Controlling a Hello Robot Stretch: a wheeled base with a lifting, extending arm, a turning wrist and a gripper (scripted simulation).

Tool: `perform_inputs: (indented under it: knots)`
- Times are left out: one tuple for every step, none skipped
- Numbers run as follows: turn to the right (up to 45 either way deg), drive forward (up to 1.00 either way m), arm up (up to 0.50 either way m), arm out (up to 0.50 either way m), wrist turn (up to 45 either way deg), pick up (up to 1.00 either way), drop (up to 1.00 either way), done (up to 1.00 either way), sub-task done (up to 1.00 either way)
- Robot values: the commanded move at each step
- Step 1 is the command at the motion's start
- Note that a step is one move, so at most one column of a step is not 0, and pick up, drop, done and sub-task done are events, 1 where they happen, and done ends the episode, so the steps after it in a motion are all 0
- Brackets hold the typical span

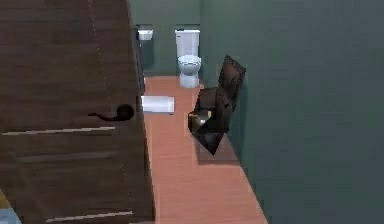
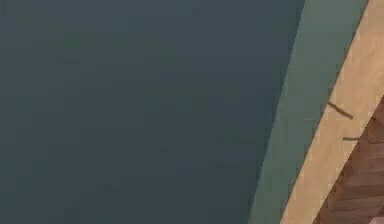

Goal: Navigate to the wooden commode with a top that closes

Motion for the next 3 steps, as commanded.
perform_inputs:
  knots:
    - [0.0,1.0,0.0,0.0,0.0,0.0,0.0,0.0,0.0]
    - [9.0,0.0,0.0,0.0,0.0,0.0,0.0,0.0,0.0]
    - [0.0,0.0,0.0,0.0,0.0,0.0,0.0,1.0,0.0]
